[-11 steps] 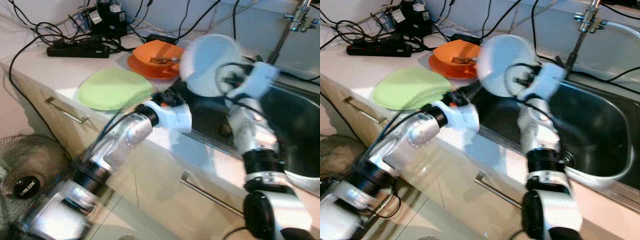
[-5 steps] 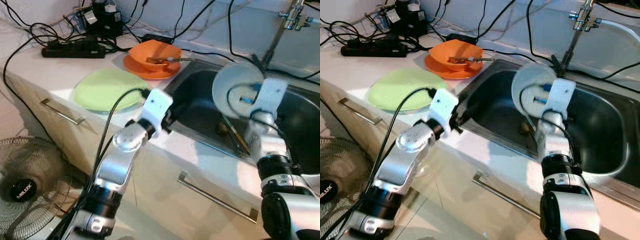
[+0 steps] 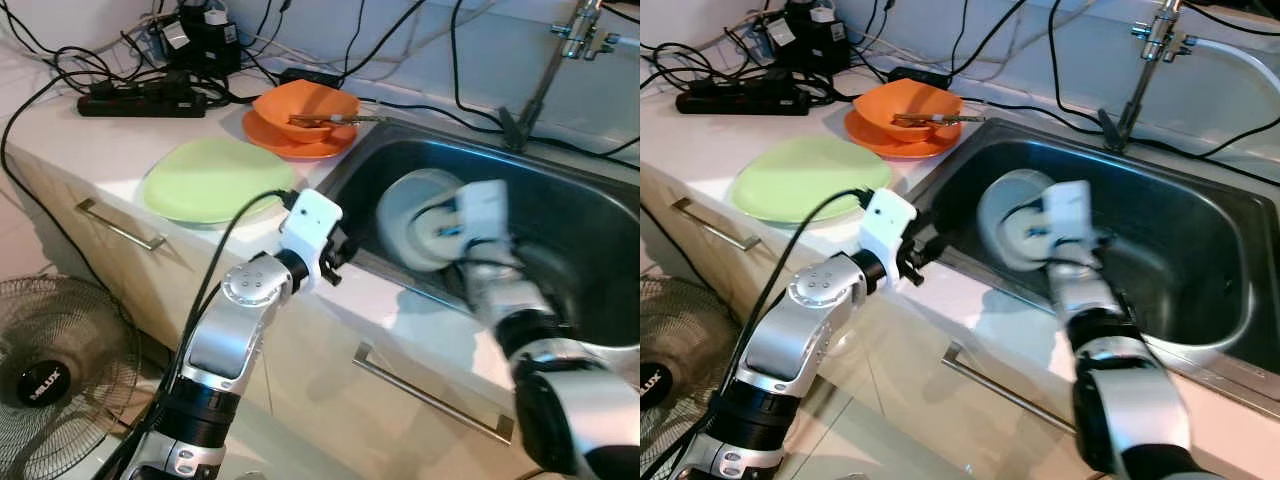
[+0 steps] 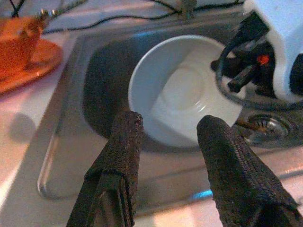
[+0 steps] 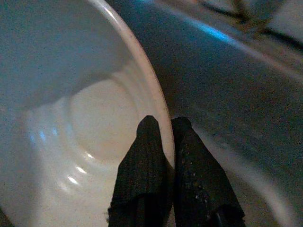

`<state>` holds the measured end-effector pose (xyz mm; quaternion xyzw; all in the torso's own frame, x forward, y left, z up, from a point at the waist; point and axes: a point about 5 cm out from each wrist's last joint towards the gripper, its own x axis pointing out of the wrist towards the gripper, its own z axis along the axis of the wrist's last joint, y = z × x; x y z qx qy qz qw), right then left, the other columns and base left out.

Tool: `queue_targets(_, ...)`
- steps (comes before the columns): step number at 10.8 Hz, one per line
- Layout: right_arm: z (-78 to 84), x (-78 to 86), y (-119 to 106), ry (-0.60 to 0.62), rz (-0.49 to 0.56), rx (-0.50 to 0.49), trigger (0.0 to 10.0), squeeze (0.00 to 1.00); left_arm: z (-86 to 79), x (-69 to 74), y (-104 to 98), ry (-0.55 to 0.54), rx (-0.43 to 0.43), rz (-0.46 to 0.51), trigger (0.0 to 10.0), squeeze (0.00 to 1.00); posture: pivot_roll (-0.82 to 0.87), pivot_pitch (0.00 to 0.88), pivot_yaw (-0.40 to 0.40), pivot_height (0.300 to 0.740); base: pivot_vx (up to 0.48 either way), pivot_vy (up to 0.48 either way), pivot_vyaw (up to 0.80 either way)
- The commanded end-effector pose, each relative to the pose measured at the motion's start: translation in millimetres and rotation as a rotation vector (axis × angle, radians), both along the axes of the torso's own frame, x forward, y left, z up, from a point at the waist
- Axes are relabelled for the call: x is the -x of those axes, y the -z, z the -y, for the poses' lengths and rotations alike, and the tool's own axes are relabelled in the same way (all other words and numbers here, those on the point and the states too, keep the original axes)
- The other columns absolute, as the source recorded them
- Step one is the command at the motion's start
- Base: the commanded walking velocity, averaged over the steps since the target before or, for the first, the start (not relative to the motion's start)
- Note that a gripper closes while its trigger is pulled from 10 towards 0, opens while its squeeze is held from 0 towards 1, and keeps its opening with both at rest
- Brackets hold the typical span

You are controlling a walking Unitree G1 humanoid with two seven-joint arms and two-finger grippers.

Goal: Kitchen organization

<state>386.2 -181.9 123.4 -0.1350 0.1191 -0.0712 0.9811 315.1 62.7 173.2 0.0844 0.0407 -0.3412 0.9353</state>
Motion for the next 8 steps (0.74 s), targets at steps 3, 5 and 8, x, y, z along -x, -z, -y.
queue_targets(3, -17.6, -5.2, -4, -0.128, -0.031, 0.007, 10.0, 0.00, 3.3, 5.9, 6, 0.018, -0.024, -0.065, 10.0, 0.00, 0.27, 0.000, -0.054, 0.740, 0.000, 0.000, 0.00)
queue_targets(5, -25.7, -5.7, -3, -0.165, -0.037, -0.020, 10.0, 0.00, 4.6, 7.3, 8, 0.011, -0.037, -0.085, 10.0, 0.00, 0.28, 0.005, -0.059, 0.740, 0.000, 0.000, 0.00)
queue_targets(8, -29.0, -5.3, -1, -0.184, -0.045, -0.029, 10.0, 0.43, 3.8, 7.2, 10, -0.003, -0.045, -0.102, 10.0, 0.00, 0.28, 0.017, -0.062, 0.740, 0.000, 0.000, 0.00)
